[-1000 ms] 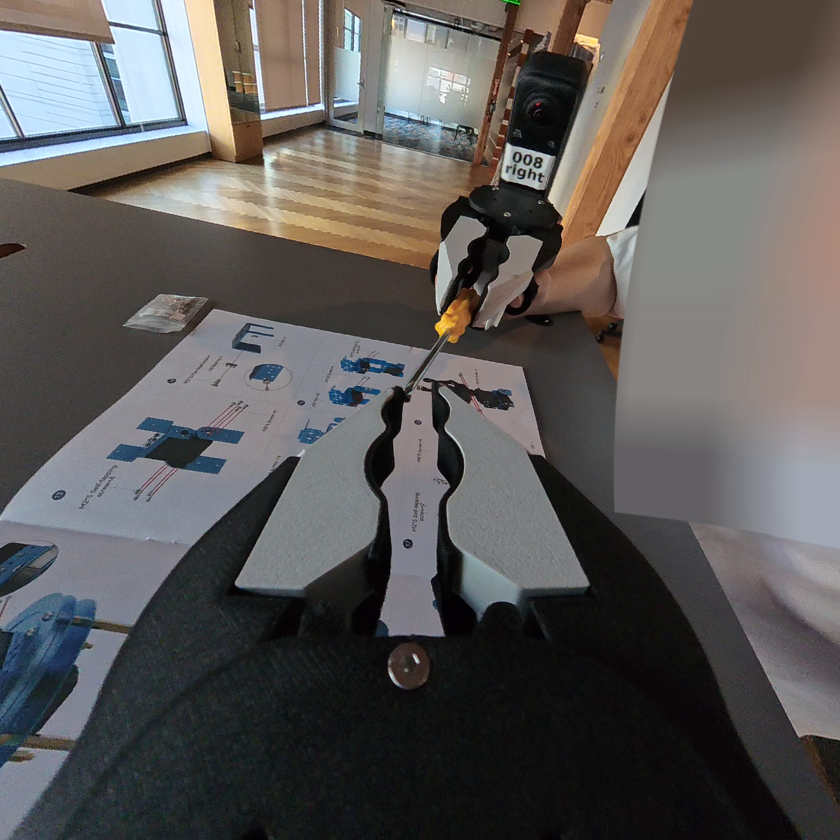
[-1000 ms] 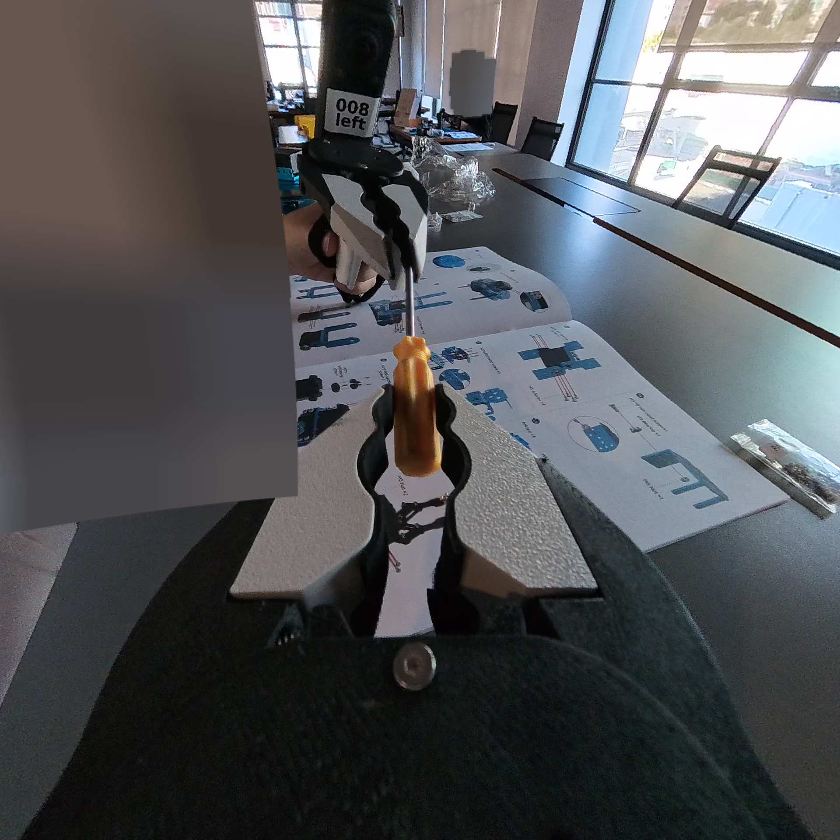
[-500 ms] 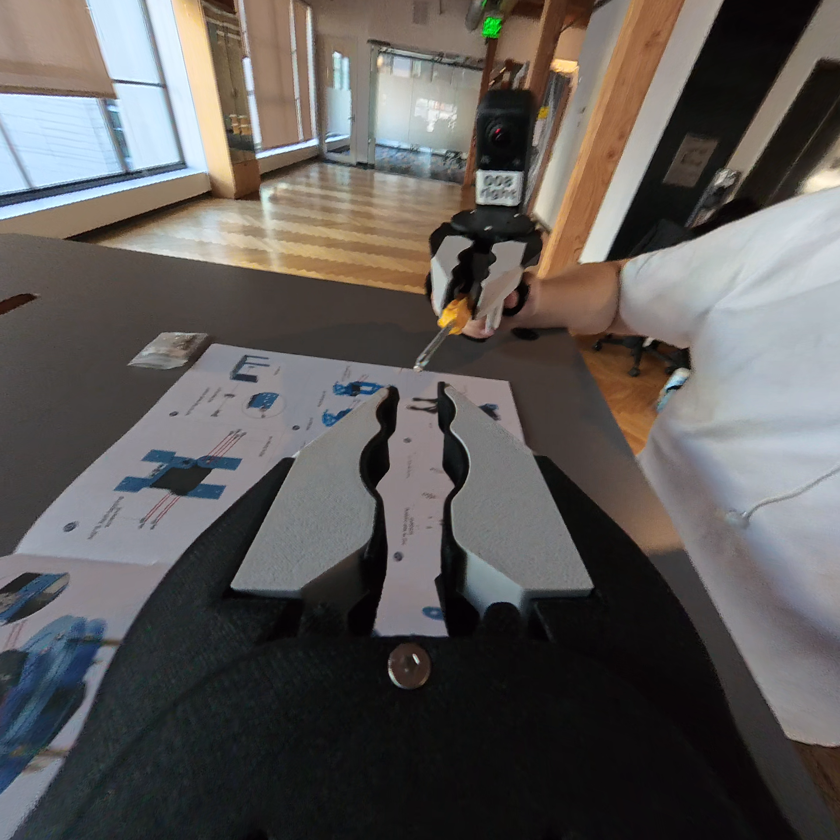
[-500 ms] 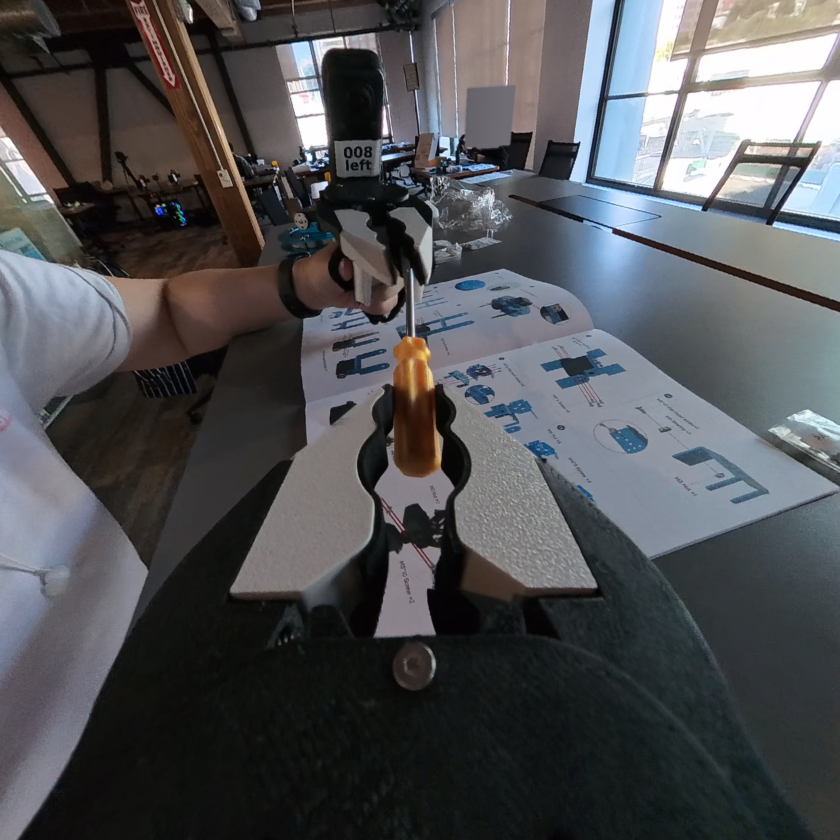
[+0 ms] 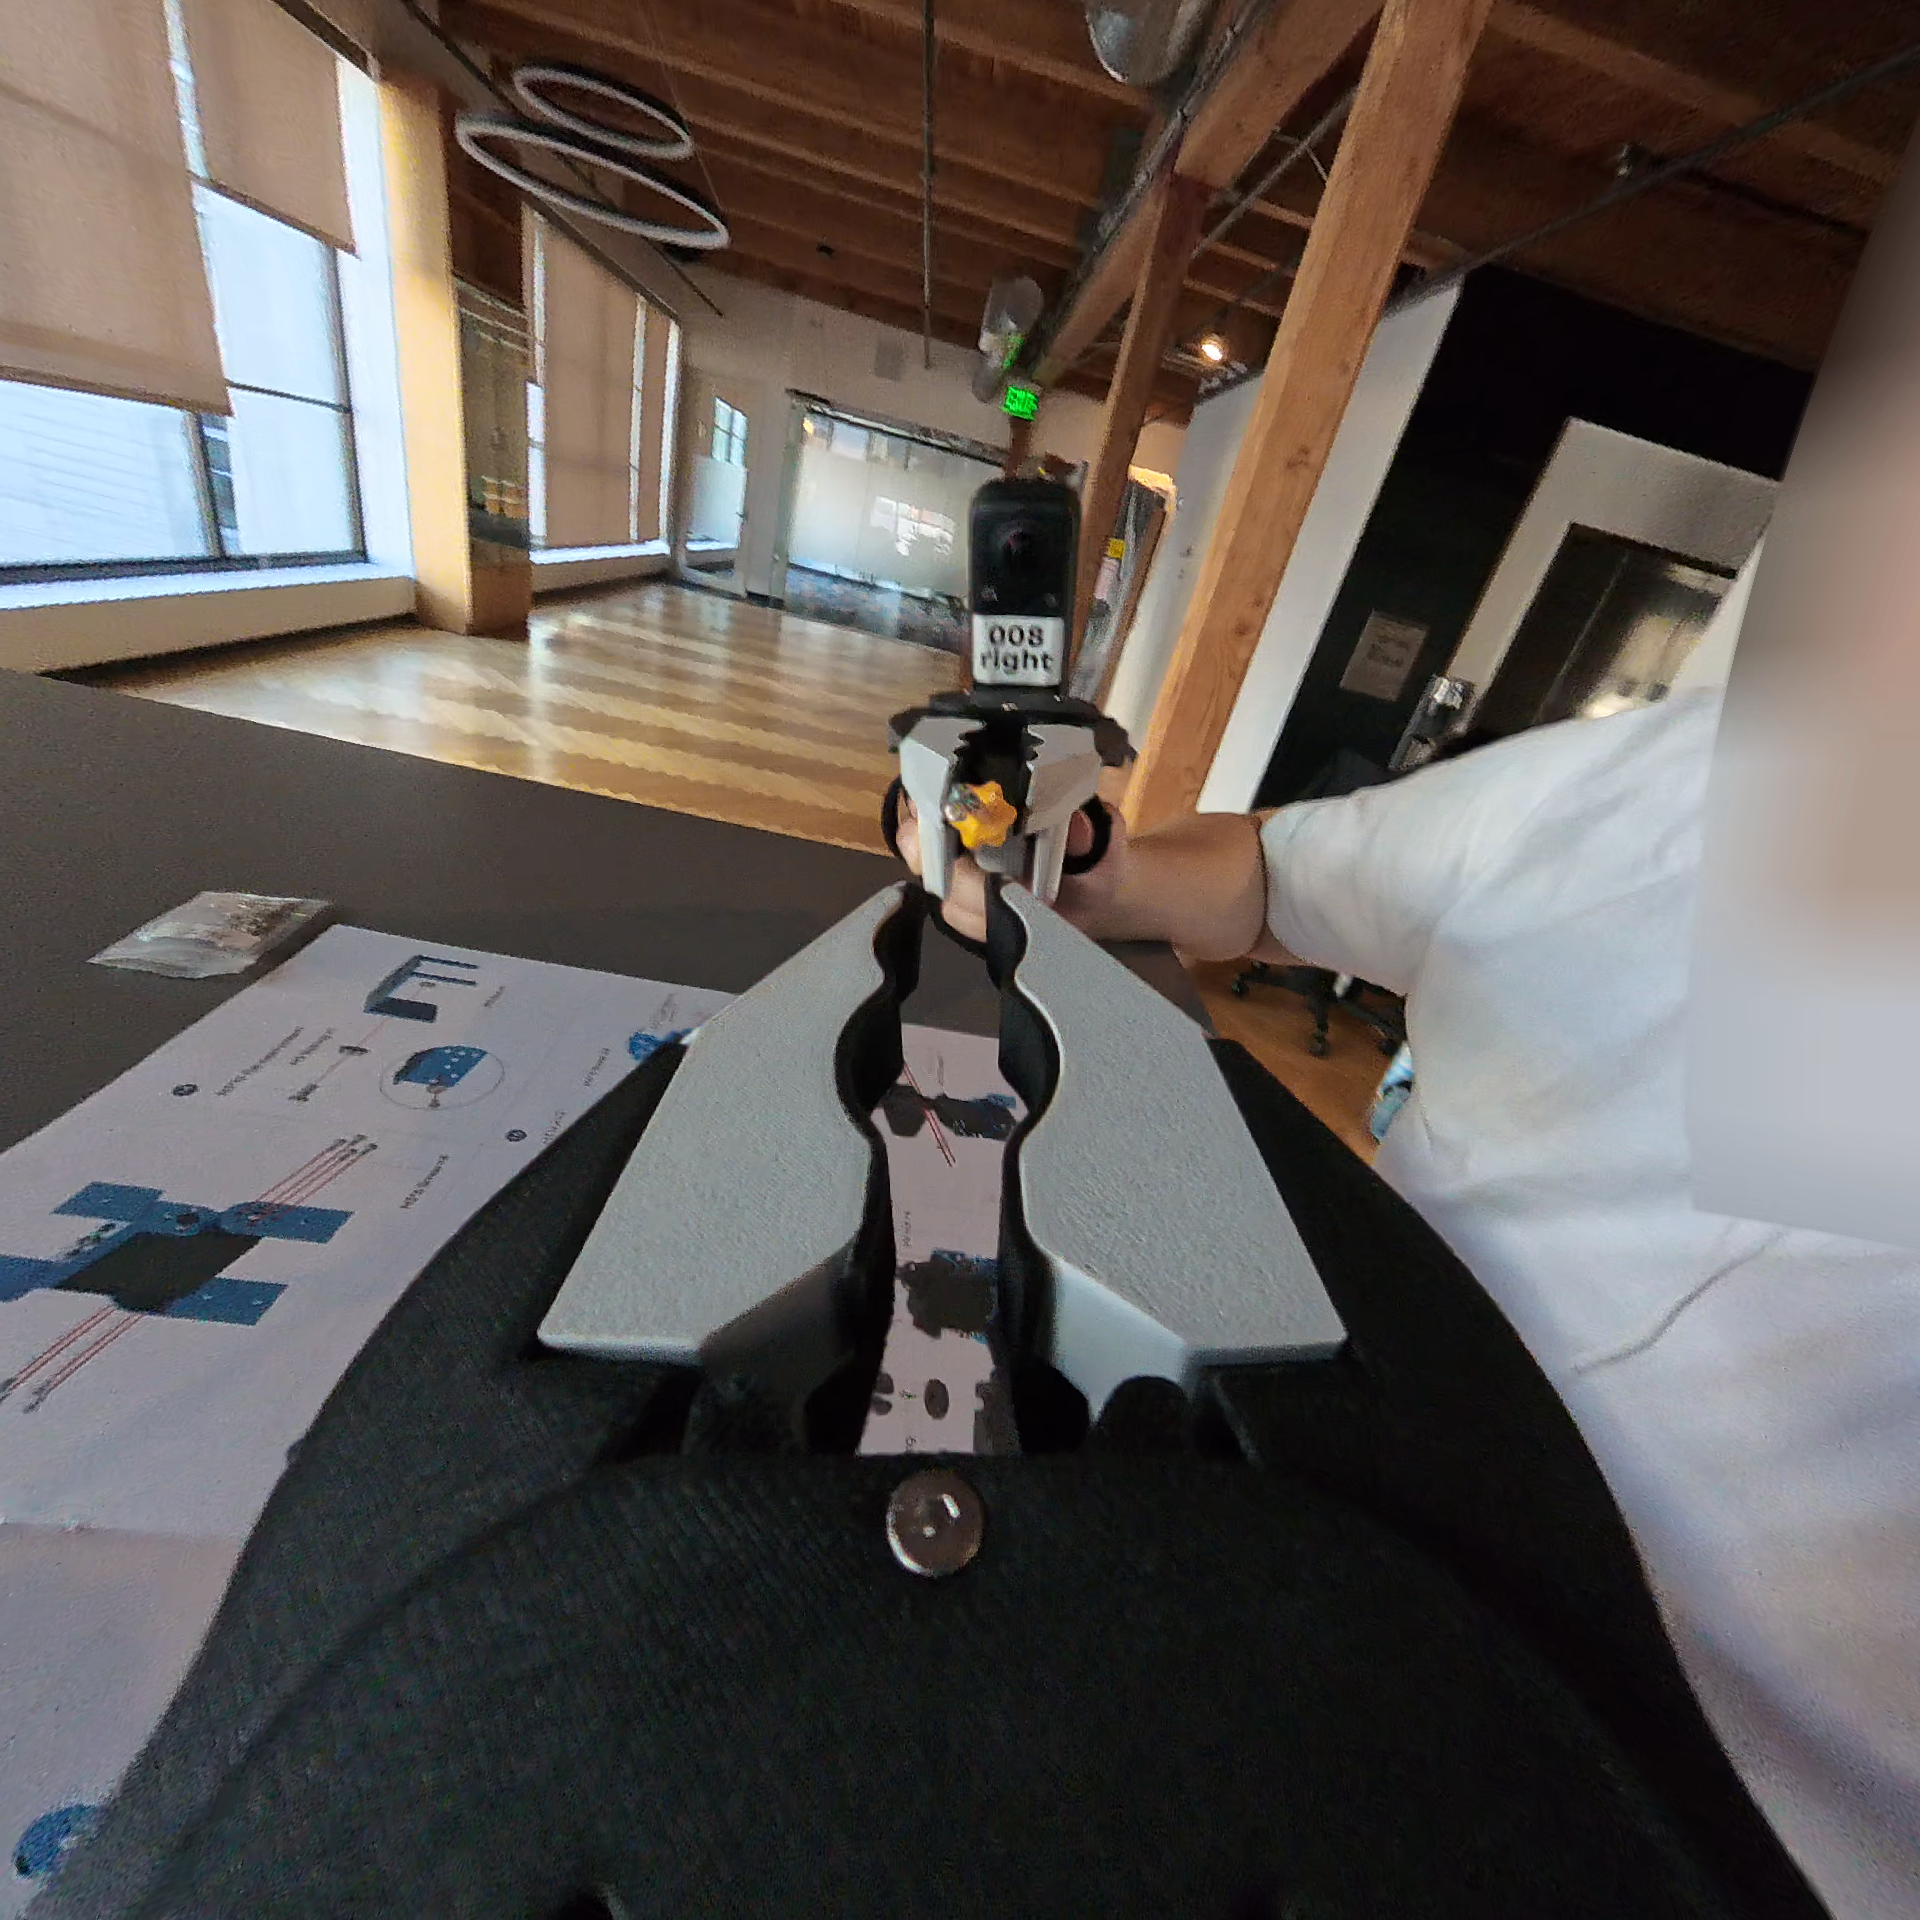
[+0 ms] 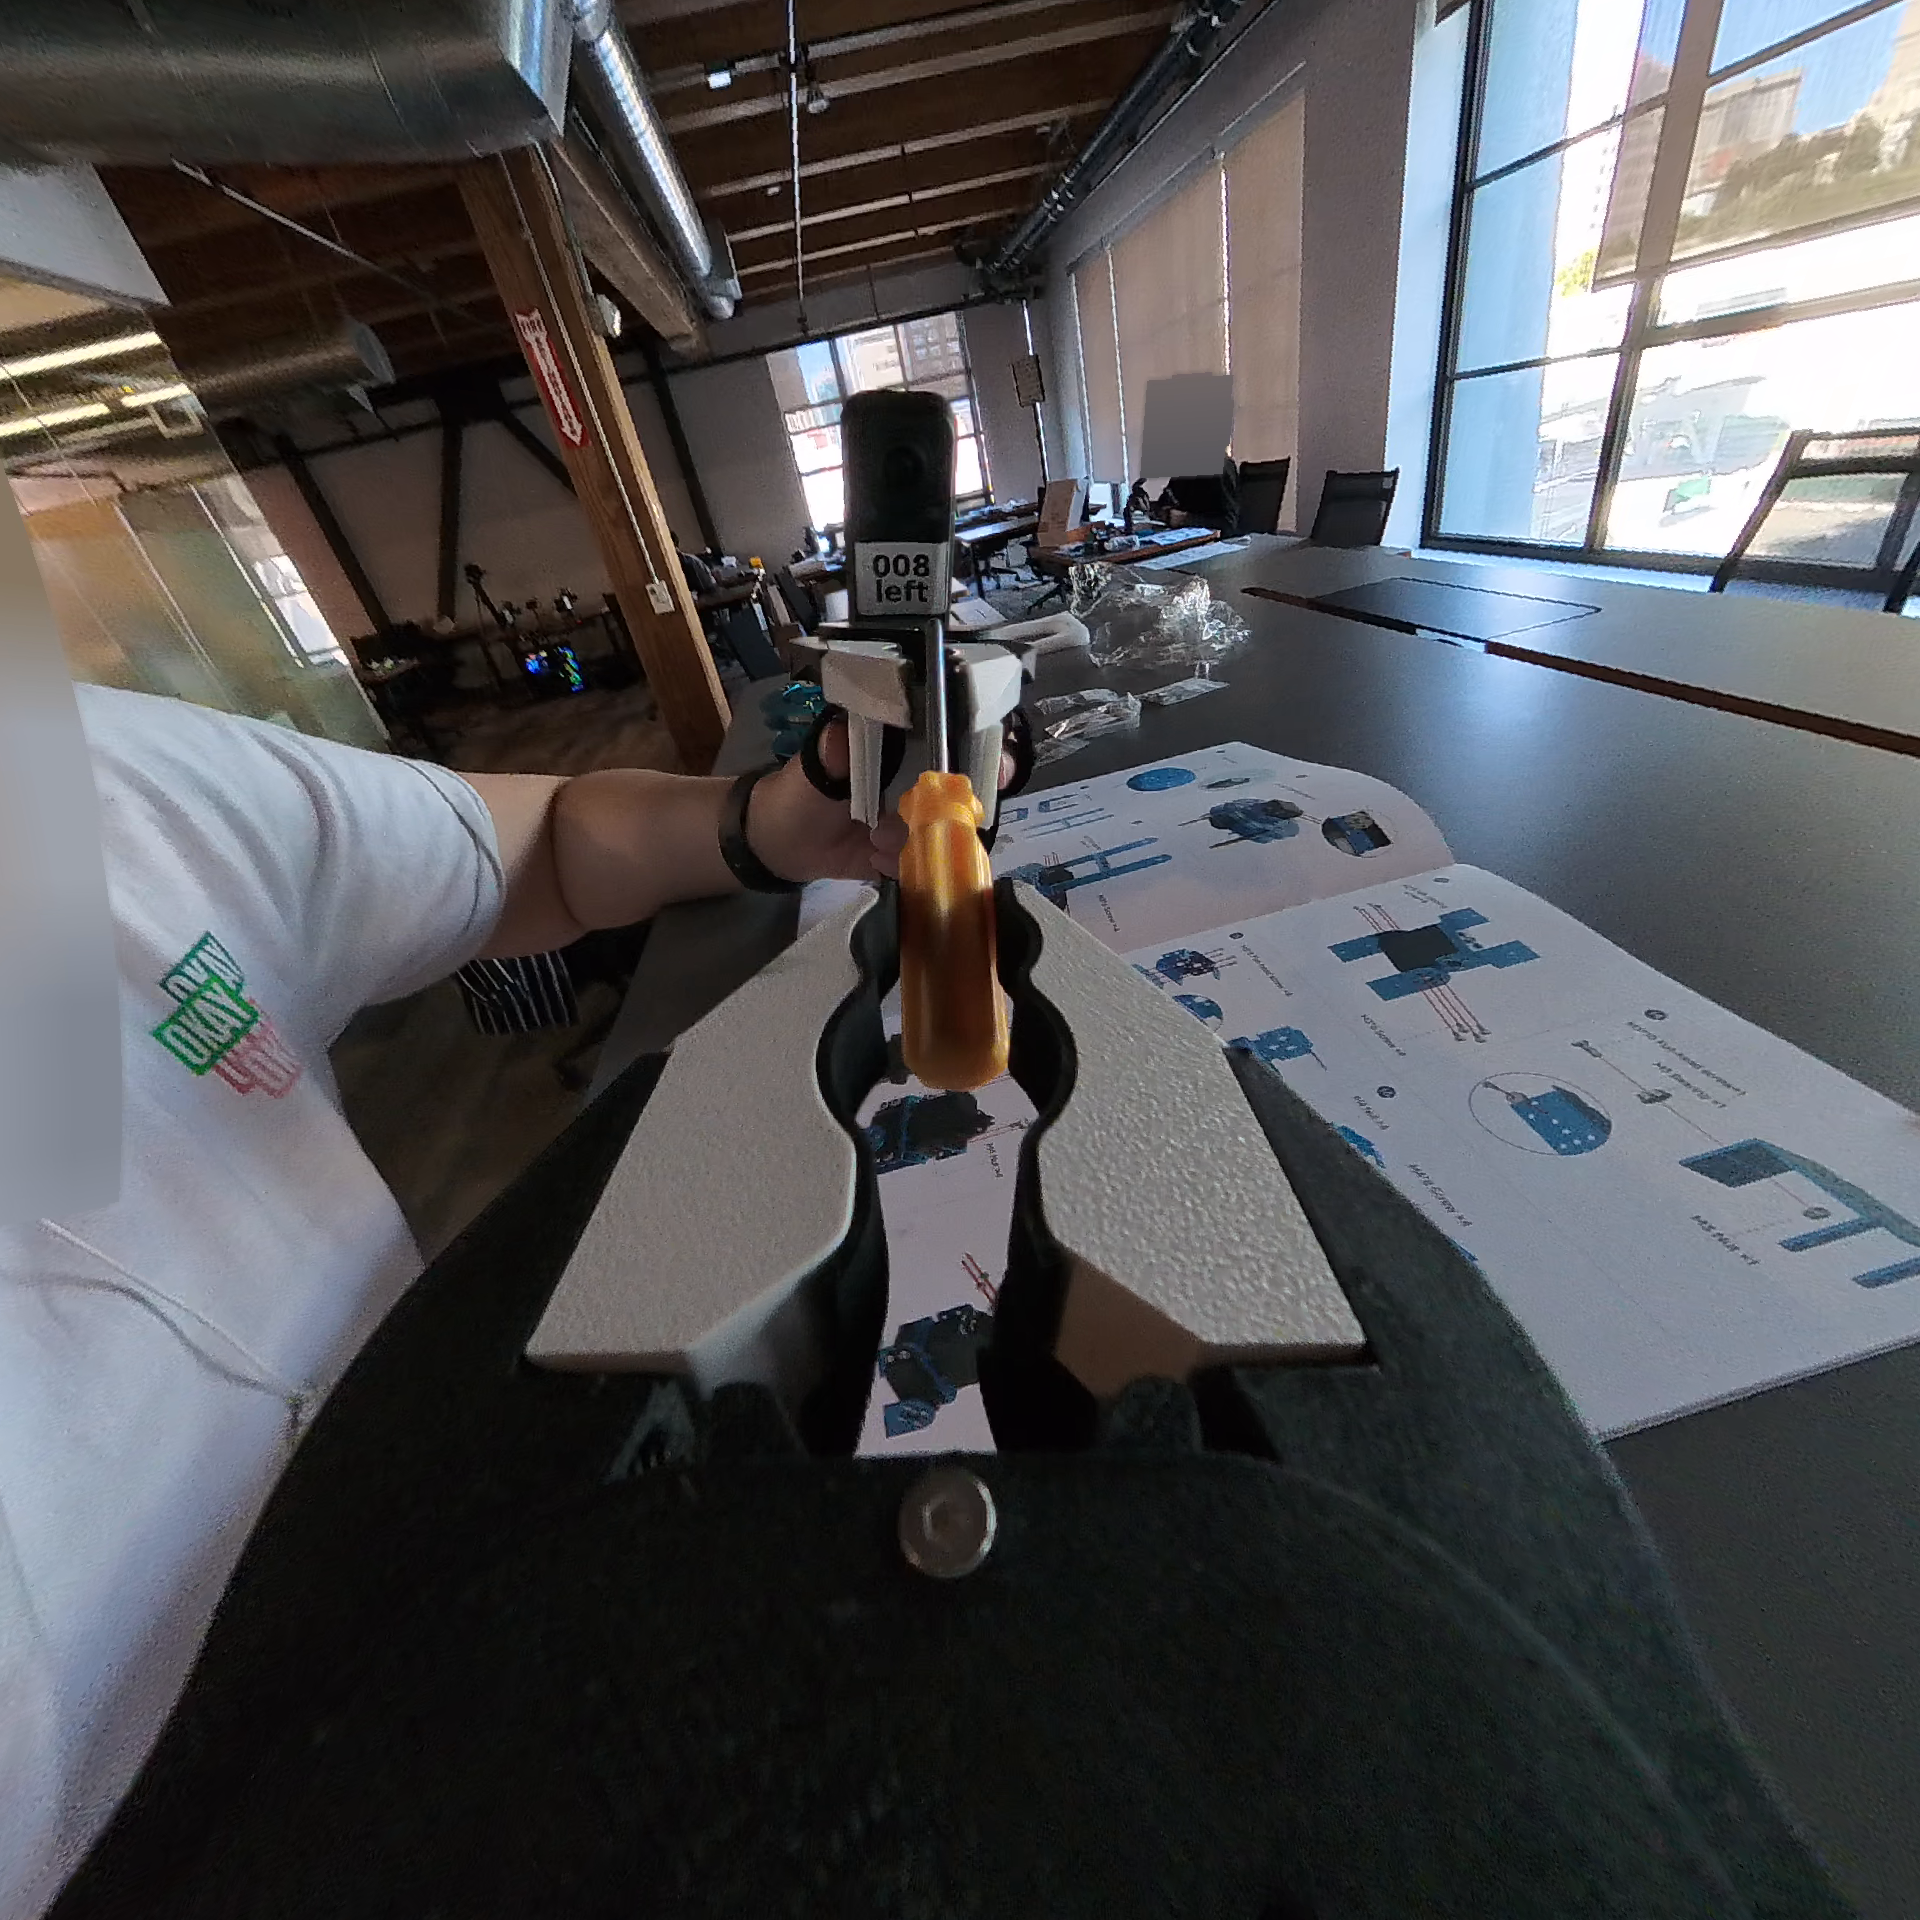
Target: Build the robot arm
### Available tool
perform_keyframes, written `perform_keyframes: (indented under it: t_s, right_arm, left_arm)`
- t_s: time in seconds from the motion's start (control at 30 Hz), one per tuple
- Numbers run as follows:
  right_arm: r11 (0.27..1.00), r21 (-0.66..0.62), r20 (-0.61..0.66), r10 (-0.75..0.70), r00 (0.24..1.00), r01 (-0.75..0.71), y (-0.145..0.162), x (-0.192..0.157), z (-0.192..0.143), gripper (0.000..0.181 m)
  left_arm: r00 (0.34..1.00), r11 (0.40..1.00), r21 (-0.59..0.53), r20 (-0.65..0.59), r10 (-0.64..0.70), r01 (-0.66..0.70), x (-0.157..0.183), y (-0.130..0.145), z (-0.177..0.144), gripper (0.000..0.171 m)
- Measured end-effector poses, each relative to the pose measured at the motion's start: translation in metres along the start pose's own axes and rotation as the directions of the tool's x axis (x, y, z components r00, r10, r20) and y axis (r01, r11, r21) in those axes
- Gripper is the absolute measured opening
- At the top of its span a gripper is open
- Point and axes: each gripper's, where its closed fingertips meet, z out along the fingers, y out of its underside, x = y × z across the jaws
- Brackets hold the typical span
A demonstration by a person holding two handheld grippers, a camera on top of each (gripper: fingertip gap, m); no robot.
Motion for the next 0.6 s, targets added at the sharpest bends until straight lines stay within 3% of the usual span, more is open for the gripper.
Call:
perform_keyframes:
  t_s: [0.2,0.4,0.6]
  right_arm:
    - [0.998,0.018,0.005,0.062,0.998,-0.062,0.000,0.007,0.002,0.016]
    - [0.995,0.012,0.021,0.097,0.995,-0.097,0.003,0.011,0.007,0.016]
    - [0.995,0.006,0.022,0.095,0.995,-0.095,0.004,0.012,0.006,0.016]
  left_arm:
    - [0.998,0.986,0.154,0.006,-0.067,0.065,-0.005,-0.022,-0.011,0.003]
    - [0.989,0.976,0.162,-0.005,-0.145,0.143,-0.014,-0.017,-0.012,0.004]
    - [0.995,0.986,0.143,0.022,-0.095,0.091,-0.014,-0.016,-0.013,0.000]
